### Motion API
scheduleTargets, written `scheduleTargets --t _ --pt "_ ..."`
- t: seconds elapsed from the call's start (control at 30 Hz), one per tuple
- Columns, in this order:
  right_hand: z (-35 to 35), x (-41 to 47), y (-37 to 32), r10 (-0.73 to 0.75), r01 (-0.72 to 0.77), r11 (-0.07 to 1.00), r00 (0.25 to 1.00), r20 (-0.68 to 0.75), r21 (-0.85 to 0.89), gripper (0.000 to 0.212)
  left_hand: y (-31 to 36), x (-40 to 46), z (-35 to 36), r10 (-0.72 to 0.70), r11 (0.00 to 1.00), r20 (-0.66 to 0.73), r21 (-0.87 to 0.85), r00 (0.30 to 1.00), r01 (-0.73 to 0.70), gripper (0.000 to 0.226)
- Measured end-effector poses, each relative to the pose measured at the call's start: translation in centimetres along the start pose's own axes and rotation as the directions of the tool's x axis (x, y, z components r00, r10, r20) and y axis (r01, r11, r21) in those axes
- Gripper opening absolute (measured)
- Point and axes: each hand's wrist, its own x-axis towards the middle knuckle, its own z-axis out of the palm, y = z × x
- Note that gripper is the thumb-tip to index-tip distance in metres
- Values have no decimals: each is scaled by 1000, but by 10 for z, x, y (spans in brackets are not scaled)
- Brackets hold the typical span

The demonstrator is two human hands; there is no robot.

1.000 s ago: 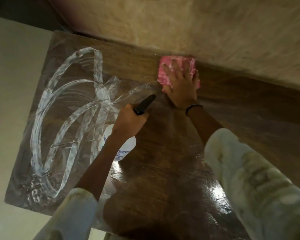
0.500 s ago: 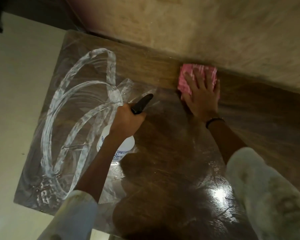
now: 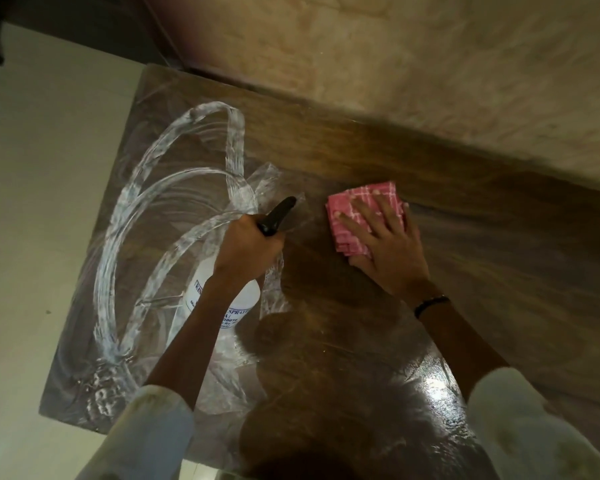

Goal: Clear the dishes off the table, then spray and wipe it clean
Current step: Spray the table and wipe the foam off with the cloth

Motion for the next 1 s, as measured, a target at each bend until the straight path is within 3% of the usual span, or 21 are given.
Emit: scheduleTargets --t 0.1,0.2,0.37,0.5,0.6,0.7,0.83,0.9,1.0 --pt "-6 13 1 81 -81 997 997 5 19 68 -1 2 -4 -11 1000 -53 21 999 12 28" --pt "-13 30 1 116 -116 992 993 10 44 67 -6 5 -10 2 1000 -58 2 998 -2 9" --pt "-27 75 -4 236 -235 966 972 4 110 64 -13 13 -22 16 1000 -72 9 997 -16 21" --pt "-35 129 -36 338 -333 927 941 4 170 64 -20 18 -35 2 1000 -96 1 995 -2 17" --pt "-36 153 -71 273 -268 948 962 -8 172 61 -30 19 -43 -1 999 -92 -34 996 -2 14" --pt "-29 140 -97 88 -82 986 996 -32 144 57 -38 19 -48 -14 997 -101 -72 995 6 16" --pt "-15 85 -75 -132 132 991 991 7 31 60 -42 19 -56 -24 995 -76 -95 997 17 20" --pt "-13 70 -49 -134 134 991 991 16 -10 65 -43 18 -59 -23 996 -71 -90 997 17 26" --pt "-19 87 -30 64 -64 998 998 15 10 65 -44 18 -63 -20 994 -67 -112 998 12 25"
